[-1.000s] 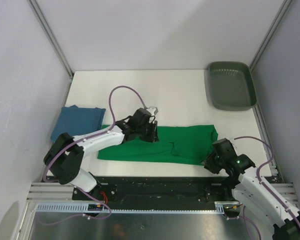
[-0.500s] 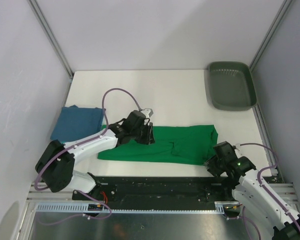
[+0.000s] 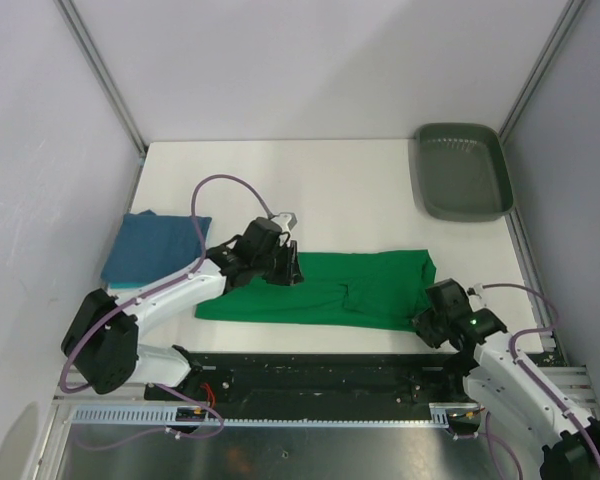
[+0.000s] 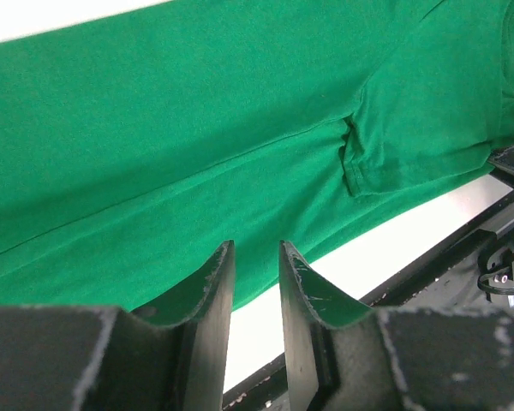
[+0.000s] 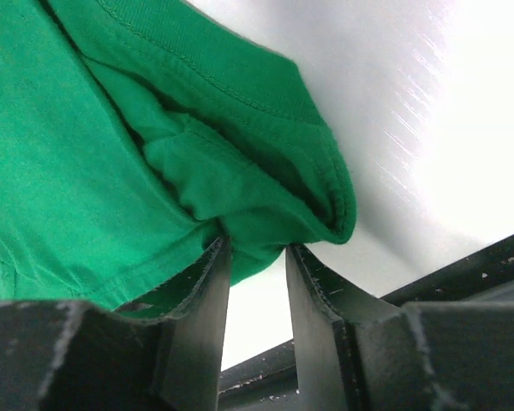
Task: Fold and stack the t-shirts
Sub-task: Fold the other side of the tshirt into a rectangle
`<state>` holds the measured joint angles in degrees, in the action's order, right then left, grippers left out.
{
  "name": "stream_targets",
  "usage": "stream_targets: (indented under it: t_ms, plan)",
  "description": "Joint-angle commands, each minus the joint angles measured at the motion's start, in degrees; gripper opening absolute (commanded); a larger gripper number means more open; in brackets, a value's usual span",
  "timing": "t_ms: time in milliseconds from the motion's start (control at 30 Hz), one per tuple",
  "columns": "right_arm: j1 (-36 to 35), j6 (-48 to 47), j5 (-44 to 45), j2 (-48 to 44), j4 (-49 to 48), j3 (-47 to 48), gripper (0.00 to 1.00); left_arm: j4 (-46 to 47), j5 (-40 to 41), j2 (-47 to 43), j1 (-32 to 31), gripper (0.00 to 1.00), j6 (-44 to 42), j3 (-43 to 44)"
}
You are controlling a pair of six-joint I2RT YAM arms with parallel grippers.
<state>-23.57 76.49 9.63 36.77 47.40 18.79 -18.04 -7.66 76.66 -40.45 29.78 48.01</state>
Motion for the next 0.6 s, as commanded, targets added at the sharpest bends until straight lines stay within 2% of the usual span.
stream_targets:
  t_ms: [0, 100, 333, 433, 567]
  plan:
    - [0.36, -1.49, 1.50, 3.21, -3.96, 1.35, 0.35, -0.80, 0.66, -2.88, 1.16, 0.32, -1.06, -0.28]
    - [0.01, -2.59, 1.53, 2.81, -2.40, 2.99, 0.34, -1.13, 0.57, -2.99, 1.76, 0.32, -1.23, -0.44]
    - [0.51, -2.25, 1.68, -9.63, 5.72, 3.71, 0.38, -1.31, -0.02, -2.30, 2.32, 0.31, -1.21, -0.20]
    - [0.66, -1.77, 1.45, -11.98, 7.48, 3.60, 0.46, -1.23, -0.43, -1.91, 2.38, 0.31, -0.87, 0.00]
    - [0.73, -2.34, 0.94, -10.40, 5.86, 3.40, 0.58, -1.25, -0.90, -1.55, 2.35, 0.31, -0.78, 0.13]
